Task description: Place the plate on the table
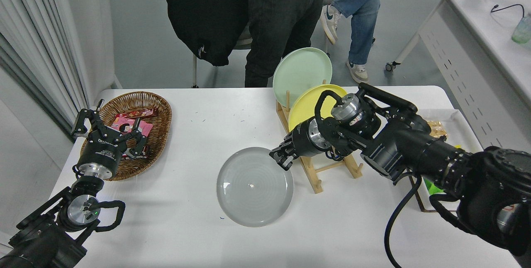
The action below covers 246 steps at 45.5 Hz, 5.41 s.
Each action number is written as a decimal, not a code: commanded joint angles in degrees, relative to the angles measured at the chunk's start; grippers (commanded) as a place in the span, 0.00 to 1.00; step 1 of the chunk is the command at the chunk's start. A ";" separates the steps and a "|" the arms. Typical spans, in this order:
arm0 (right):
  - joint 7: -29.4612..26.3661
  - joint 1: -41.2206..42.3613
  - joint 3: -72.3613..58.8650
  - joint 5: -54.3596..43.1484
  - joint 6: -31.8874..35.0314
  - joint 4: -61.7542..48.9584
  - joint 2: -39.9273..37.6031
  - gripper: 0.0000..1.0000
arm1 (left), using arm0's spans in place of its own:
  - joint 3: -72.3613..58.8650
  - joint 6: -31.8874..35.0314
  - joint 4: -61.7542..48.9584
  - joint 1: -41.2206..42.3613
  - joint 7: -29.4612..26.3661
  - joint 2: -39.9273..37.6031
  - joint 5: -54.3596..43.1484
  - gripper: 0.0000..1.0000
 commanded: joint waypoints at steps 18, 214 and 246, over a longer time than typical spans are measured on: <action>3.37 -4.29 4.90 0.74 1.60 -0.59 0.00 0.00 | 0.00 0.00 0.00 0.00 0.00 0.00 0.01 0.98; 4.07 -8.43 0.94 -1.81 0.63 3.98 0.00 0.79 | 0.00 0.00 0.00 0.00 0.00 0.00 0.01 0.98; 3.98 -5.88 0.94 -17.27 16.88 3.90 0.00 0.99 | 0.00 0.00 0.00 0.00 0.00 0.00 0.01 0.98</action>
